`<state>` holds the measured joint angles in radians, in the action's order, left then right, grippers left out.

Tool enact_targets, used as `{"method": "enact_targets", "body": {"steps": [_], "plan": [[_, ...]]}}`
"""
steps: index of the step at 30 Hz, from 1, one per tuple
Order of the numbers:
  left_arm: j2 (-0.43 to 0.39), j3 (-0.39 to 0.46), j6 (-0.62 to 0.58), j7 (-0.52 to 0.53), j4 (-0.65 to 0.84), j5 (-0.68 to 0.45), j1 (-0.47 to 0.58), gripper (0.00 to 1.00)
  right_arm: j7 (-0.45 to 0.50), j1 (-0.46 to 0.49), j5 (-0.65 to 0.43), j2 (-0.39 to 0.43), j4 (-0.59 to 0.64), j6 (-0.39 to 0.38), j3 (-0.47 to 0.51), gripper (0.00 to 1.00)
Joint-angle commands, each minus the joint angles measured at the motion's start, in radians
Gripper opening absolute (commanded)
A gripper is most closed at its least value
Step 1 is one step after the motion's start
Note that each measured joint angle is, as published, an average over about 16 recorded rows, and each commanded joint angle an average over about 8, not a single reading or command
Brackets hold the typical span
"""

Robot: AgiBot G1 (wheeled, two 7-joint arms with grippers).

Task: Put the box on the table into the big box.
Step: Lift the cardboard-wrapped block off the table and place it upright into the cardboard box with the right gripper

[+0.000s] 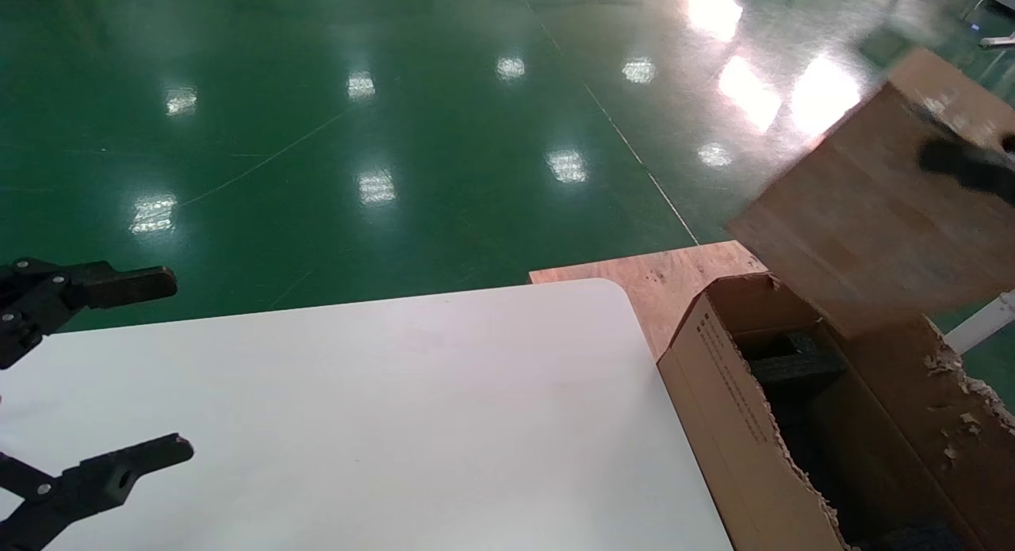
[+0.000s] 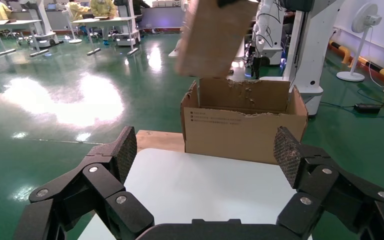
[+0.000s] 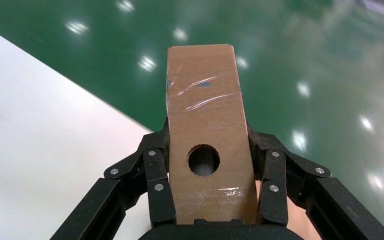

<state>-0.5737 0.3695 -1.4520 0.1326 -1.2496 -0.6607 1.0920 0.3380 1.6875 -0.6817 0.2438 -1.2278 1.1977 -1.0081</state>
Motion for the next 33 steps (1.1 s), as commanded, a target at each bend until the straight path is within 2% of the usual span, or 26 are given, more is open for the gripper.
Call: {"method": "enact_targets", "body": {"steps": [1,5,11,19,25,33], "plan": [[0.000,0.000,0.000,0.000,0.000,0.000,0.000,1.00,0.018,-0.001,0.010,0.090,-0.062,-0.043,-0.045,0.00],[0.000,0.000,0.000,0.000,0.000,0.000,0.000,1.00,0.010,0.022,0.041,0.161,-0.099,-0.126,-0.232,0.00],[0.000,0.000,0.000,0.000,0.000,0.000,0.000,1.00,-0.053,0.106,0.109,0.195,-0.108,-0.282,-0.486,0.00],[0.000,0.000,0.000,0.000,0.000,0.000,0.000,1.00,-0.234,0.326,0.223,0.256,-0.110,-0.451,-0.749,0.00],[0.000,0.000,0.000,0.000,0.000,0.000,0.000,1.00,-0.368,0.494,0.272,0.299,-0.078,-0.488,-0.902,0.00],[0.000,0.000,0.000,0.000,0.000,0.000,0.000,1.00,-0.424,0.609,0.309,0.291,0.015,-0.453,-1.028,0.00]]}}
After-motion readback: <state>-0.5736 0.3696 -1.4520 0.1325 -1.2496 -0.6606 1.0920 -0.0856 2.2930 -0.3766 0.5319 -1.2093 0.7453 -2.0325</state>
